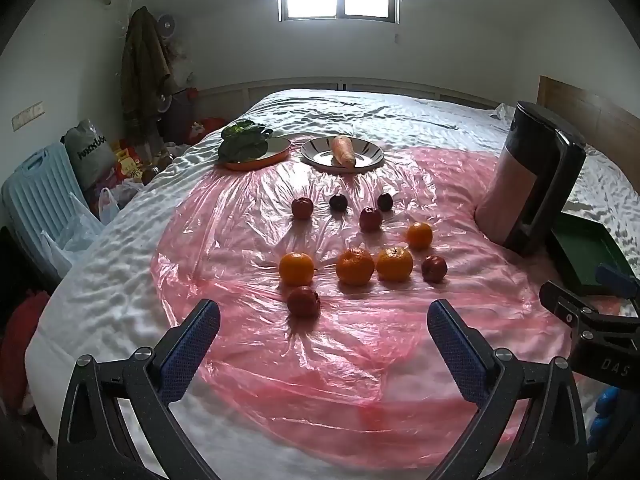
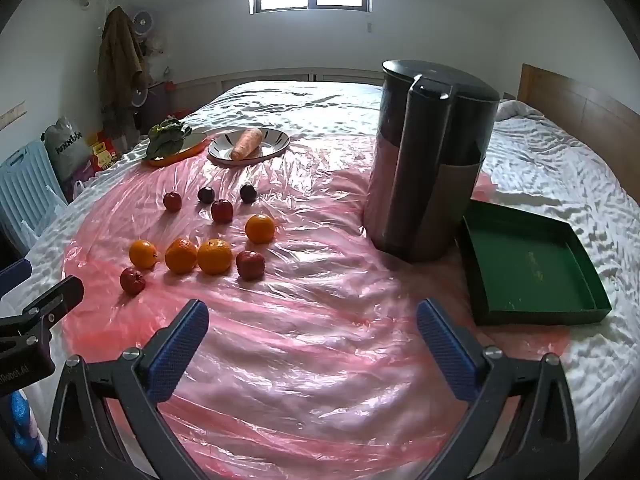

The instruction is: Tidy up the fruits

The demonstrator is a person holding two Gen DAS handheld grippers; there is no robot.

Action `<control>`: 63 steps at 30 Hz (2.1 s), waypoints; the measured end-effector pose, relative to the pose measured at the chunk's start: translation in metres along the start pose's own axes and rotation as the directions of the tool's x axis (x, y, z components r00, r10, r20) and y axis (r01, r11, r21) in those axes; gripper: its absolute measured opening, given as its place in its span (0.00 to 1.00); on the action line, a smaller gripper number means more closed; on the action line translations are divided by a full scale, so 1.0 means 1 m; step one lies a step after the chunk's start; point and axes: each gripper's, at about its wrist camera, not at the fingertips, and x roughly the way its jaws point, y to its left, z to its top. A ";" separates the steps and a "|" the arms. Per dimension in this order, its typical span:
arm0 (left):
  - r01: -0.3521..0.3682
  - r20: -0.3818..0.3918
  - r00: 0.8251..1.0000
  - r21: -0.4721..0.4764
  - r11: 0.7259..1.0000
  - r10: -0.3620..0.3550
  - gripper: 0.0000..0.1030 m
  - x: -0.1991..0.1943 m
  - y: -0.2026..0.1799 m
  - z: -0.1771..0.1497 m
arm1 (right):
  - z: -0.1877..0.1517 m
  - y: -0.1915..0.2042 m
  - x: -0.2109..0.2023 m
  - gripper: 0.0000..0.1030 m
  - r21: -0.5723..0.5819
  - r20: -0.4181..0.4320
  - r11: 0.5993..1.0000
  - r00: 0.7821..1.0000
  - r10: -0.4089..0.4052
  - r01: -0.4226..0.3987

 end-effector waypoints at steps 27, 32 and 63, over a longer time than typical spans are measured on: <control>-0.009 -0.021 1.000 0.004 1.000 0.009 0.99 0.006 -0.006 -0.003 | -0.002 -0.005 -0.001 1.00 0.018 0.006 1.000 1.000 0.008 -0.008; -0.008 -0.018 1.000 0.006 1.000 0.008 0.99 0.006 -0.008 -0.003 | -0.002 -0.005 -0.001 1.00 0.018 0.006 1.000 1.000 0.009 -0.009; 0.020 -0.058 0.998 0.042 0.999 -0.018 0.99 0.005 -0.020 0.004 | 0.002 -0.011 -0.006 1.00 0.030 0.021 1.000 1.000 0.003 -0.004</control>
